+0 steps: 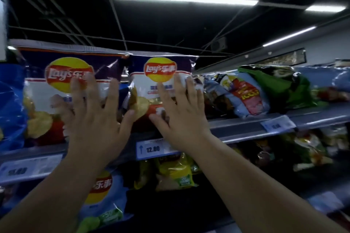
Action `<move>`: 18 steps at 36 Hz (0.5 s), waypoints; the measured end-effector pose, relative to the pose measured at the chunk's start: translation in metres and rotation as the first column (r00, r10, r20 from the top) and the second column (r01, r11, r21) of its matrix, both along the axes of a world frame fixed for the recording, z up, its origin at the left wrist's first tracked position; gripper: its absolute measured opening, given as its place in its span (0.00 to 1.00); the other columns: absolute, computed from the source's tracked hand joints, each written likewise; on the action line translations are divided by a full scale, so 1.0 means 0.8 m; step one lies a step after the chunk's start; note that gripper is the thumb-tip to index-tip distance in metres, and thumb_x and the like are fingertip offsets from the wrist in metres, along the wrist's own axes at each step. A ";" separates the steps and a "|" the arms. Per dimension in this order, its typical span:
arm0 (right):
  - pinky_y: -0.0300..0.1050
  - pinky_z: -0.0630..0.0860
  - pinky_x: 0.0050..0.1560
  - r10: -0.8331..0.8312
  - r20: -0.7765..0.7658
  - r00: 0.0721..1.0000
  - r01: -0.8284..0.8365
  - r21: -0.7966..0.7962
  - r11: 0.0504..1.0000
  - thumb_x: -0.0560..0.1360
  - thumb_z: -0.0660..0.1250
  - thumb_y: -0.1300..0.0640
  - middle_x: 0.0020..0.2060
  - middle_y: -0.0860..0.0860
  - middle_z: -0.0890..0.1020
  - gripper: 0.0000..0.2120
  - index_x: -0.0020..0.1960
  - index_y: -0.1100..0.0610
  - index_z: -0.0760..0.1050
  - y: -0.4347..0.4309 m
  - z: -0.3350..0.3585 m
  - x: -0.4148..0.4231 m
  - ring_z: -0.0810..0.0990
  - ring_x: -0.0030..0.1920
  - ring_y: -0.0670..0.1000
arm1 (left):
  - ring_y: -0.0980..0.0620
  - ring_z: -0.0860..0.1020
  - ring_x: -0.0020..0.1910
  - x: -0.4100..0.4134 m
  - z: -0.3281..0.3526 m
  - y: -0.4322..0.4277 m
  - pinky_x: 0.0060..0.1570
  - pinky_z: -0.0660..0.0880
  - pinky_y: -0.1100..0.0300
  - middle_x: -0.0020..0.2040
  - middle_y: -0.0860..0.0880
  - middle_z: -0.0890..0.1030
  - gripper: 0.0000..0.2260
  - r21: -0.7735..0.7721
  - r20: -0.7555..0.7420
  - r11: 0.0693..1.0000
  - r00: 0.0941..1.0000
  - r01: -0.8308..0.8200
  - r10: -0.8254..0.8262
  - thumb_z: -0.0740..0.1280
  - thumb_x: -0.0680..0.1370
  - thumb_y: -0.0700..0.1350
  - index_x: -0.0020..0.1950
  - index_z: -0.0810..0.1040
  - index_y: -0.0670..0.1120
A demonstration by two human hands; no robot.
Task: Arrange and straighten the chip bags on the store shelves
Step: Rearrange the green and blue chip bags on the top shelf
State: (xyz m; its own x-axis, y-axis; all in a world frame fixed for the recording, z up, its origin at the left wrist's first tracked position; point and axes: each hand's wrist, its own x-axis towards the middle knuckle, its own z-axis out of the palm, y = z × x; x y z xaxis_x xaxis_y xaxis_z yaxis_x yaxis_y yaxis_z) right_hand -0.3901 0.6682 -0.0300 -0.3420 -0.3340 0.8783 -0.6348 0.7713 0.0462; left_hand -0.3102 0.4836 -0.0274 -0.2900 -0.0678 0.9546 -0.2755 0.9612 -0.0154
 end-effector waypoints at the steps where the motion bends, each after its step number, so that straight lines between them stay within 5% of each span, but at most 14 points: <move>1: 0.65 0.36 0.77 0.029 0.003 1.000 -0.029 -0.032 0.999 0.81 0.50 0.33 0.81 0.55 0.36 0.37 0.82 0.45 0.40 0.007 0.000 0.001 0.31 0.79 0.60 | 0.34 0.45 0.79 0.002 0.001 0.001 0.72 0.44 0.29 0.81 0.37 0.50 0.34 -0.021 -0.023 1.000 0.999 0.023 -0.023 0.50 0.78 0.65 0.80 0.59 0.49; 5: 0.60 0.36 0.78 0.084 -0.004 0.996 -0.084 -0.118 0.989 0.80 0.57 0.36 0.82 0.54 0.41 0.37 0.82 0.45 0.46 0.050 -0.009 -0.005 0.35 0.81 0.57 | 0.30 0.54 0.77 0.002 -0.002 0.017 0.71 0.53 0.28 0.77 0.32 0.60 0.31 -0.261 -0.114 0.958 0.982 0.114 -0.148 0.58 0.78 0.59 0.75 0.67 0.42; 10: 0.60 0.41 0.79 0.020 0.035 0.999 -0.014 -0.172 0.985 0.79 0.64 0.41 0.82 0.55 0.44 0.37 0.82 0.46 0.52 0.131 -0.020 -0.031 0.38 0.81 0.57 | 0.29 0.63 0.72 -0.016 -0.006 0.100 0.72 0.57 0.34 0.70 0.31 0.68 0.27 -0.373 -0.060 0.893 0.954 0.252 -0.295 0.62 0.75 0.55 0.67 0.74 0.38; 18: 0.60 0.41 0.79 -0.194 -0.058 0.979 0.180 -0.193 0.965 0.76 0.67 0.47 0.82 0.58 0.49 0.38 0.81 0.51 0.54 0.273 -0.004 -0.092 0.42 0.81 0.61 | 0.40 0.69 0.69 -0.083 0.003 0.251 0.69 0.63 0.46 0.68 0.41 0.72 0.28 -0.238 0.105 0.853 0.885 0.464 -0.453 0.64 0.74 0.55 0.70 0.71 0.42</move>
State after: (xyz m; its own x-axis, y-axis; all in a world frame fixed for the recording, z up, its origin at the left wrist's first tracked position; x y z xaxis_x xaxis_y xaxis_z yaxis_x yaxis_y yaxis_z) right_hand -0.4638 0.8868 -0.0332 -0.3128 -0.0987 0.9447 -0.4786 0.8755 -0.0670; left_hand -0.3765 0.6846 -0.0250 -0.2707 0.3209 0.9076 0.2022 0.9407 -0.2723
